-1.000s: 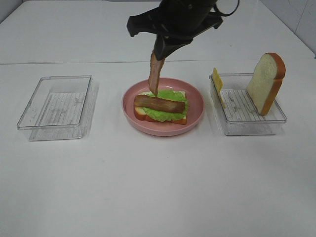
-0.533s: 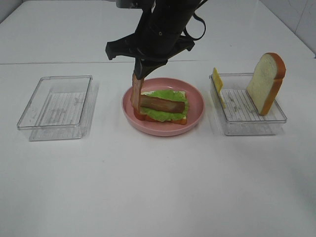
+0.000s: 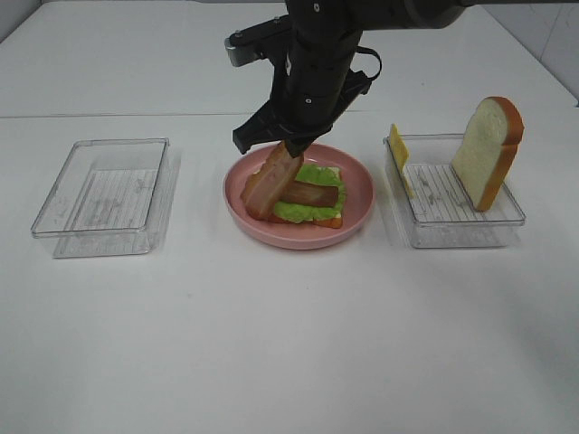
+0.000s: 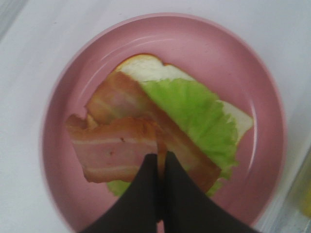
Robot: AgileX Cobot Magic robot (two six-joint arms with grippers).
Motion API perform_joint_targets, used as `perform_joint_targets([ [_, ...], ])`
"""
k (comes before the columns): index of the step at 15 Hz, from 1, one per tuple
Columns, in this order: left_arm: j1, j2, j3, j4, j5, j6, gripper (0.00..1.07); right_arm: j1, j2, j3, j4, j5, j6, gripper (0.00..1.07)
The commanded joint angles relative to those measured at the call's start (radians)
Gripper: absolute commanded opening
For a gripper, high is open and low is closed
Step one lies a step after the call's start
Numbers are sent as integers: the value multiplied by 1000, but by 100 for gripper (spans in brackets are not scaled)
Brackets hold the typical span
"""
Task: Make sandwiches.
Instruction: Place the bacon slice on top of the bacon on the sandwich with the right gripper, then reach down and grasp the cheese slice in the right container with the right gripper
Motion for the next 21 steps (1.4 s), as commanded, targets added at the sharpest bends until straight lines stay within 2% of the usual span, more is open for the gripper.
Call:
perform_joint_targets([
  [1, 2, -17, 2, -7, -3, -6, 98, -1, 24, -7, -97, -35, 34, 0],
  [9, 2, -17, 2, -7, -3, -6, 98, -1, 38, -7, -191, -77, 33, 0],
  [10, 2, -17, 2, -7, -3, -6, 98, -1, 38, -7, -190, -77, 33, 5],
  [12, 2, -17, 2, -7, -3, -6, 98, -1, 38, -7, -190, -78, 33, 18],
  [13, 2, -17, 2, -7, -3, -6, 98, -1, 38, -7, -191, -77, 33, 35],
  [14, 2, -17, 2, -7, -3, -6, 98, -1, 38, -7, -213, -77, 32, 67],
  [15, 2, -17, 2, -7, -3, -6, 98, 1, 38, -7, -226, -77, 32, 84],
  [17, 2, -17, 2, -7, -3, -6, 98, 1, 38, -7, -238, -69, 32, 93],
  [21, 2, -17, 2, -7, -3, -6, 98, 1, -1, -7, -236, 24, 41, 93],
])
